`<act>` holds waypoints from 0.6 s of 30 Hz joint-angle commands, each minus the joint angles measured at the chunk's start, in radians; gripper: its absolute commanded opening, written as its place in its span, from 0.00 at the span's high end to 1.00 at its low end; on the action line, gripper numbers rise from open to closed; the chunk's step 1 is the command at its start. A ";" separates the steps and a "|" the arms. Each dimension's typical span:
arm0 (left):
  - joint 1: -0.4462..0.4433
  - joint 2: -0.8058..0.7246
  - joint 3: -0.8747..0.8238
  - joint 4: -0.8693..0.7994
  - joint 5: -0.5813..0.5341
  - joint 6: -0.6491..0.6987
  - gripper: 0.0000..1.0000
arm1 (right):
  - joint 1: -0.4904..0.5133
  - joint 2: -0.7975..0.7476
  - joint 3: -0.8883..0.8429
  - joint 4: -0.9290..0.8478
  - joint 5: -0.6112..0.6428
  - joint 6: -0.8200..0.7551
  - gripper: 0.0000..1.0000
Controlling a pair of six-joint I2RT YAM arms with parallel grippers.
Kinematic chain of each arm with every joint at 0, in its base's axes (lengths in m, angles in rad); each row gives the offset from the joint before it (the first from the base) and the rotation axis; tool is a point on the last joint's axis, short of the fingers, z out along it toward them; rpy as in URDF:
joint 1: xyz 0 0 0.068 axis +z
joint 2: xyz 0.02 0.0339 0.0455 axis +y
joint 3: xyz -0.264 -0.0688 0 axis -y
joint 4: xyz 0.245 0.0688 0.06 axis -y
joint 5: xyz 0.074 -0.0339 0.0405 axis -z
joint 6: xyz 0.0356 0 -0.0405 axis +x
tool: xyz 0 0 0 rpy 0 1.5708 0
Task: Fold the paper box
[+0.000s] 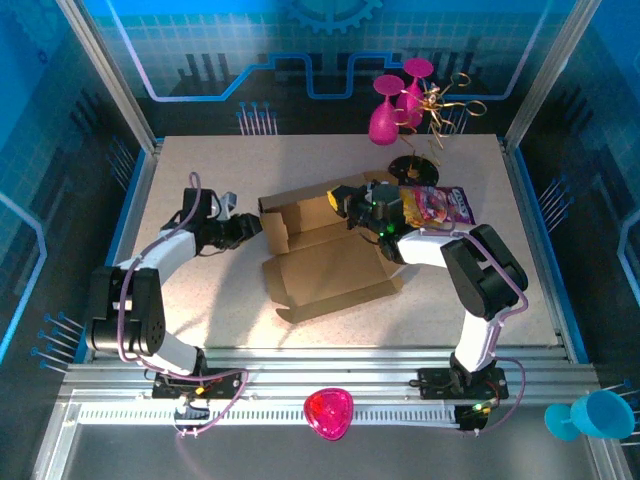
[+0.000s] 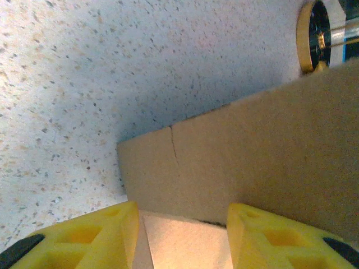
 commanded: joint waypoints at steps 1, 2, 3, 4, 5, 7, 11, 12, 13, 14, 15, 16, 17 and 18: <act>-0.023 -0.033 -0.029 0.024 -0.005 0.065 0.55 | 0.005 0.017 0.021 -0.012 0.007 0.007 1.00; -0.030 -0.035 -0.031 0.025 -0.010 0.073 0.55 | 0.005 0.017 0.022 -0.012 0.005 0.005 1.00; -0.034 -0.036 -0.034 0.030 -0.013 0.077 0.54 | 0.004 0.014 0.022 -0.014 0.004 0.005 1.00; -0.037 -0.036 -0.036 0.033 -0.017 0.080 0.54 | 0.004 0.014 0.022 -0.015 0.004 0.004 1.00; -0.040 -0.035 -0.037 0.037 -0.023 0.082 0.54 | 0.005 0.013 0.023 -0.015 0.002 0.005 1.00; -0.045 -0.031 -0.031 0.039 -0.033 0.089 0.54 | 0.004 0.012 0.021 -0.017 0.001 0.005 1.00; -0.059 -0.020 -0.010 0.039 -0.043 0.117 0.53 | 0.005 0.006 0.019 -0.026 -0.002 0.003 1.00; -0.065 -0.020 -0.004 0.038 -0.046 0.123 0.53 | 0.004 0.005 0.018 -0.028 0.000 0.002 1.00; -0.071 -0.023 -0.003 0.038 -0.055 0.129 0.53 | 0.005 0.003 0.017 -0.032 -0.001 0.002 1.00; -0.078 -0.030 -0.005 0.036 -0.065 0.135 0.53 | 0.005 0.002 0.018 -0.032 -0.001 0.002 1.00; -0.082 -0.039 -0.011 0.041 -0.073 0.140 0.52 | 0.004 0.001 0.019 -0.032 -0.001 0.002 1.00; -0.086 -0.047 -0.019 0.051 -0.078 0.140 0.52 | 0.004 0.001 0.020 -0.033 -0.001 0.002 1.00; -0.088 -0.055 -0.027 0.062 -0.082 0.140 0.52 | 0.005 0.000 0.021 -0.034 0.000 0.002 1.00; -0.090 -0.059 -0.035 0.070 -0.083 0.138 0.52 | 0.005 -0.001 0.021 -0.033 -0.001 0.002 1.00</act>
